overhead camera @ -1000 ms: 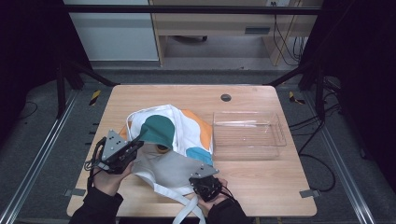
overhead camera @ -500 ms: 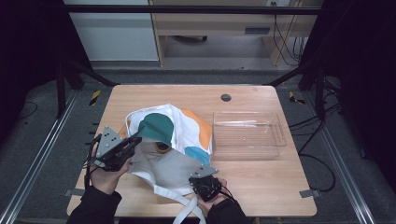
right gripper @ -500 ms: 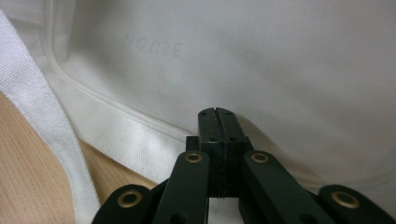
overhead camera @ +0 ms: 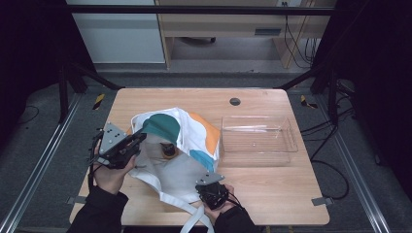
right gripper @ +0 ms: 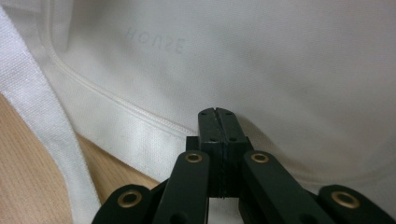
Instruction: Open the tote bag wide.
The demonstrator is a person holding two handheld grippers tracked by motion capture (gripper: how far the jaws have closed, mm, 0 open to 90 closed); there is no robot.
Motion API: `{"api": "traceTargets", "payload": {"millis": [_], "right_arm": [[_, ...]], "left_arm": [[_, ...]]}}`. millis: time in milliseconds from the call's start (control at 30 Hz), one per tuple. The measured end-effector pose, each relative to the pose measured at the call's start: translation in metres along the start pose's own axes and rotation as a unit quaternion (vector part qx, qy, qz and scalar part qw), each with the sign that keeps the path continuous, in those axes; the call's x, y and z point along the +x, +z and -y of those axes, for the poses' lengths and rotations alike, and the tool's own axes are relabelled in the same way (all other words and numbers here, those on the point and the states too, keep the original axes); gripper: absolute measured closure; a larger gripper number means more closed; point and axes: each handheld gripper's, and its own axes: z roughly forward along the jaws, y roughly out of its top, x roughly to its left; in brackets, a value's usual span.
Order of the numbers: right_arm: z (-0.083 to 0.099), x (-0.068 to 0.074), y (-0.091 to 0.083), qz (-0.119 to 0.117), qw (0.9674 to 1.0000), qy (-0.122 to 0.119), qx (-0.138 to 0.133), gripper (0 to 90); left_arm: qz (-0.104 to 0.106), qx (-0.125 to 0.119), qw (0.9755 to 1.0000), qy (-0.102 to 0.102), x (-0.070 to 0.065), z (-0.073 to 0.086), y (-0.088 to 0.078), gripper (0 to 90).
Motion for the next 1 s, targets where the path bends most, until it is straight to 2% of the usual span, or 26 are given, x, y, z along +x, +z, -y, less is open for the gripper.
{"api": "traceTargets", "payload": {"millis": [133,500,700,1000], "right_arm": [[-0.001,0.001,0.0,0.0,1.0,-0.001,0.003,90.0],[-0.006,0.004,0.003,-0.001,0.9999,-0.006,0.015,90.0],[-0.005,0.004,0.003,0.001,0.9999,-0.005,0.014,90.0],[-0.005,0.004,0.004,-0.002,0.9999,-0.002,0.014,90.0]], "left_arm": [[-0.004,-0.001,1.0,-0.003,0.003,-0.003,0.002,87.6],[-0.028,0.002,0.9994,0.019,0.003,-0.015,0.011,87.6],[-0.033,-0.001,0.9994,0.014,0.005,-0.018,0.015,87.6],[-0.044,0.008,0.9988,0.018,0.01,-0.024,0.03,87.6]]}}
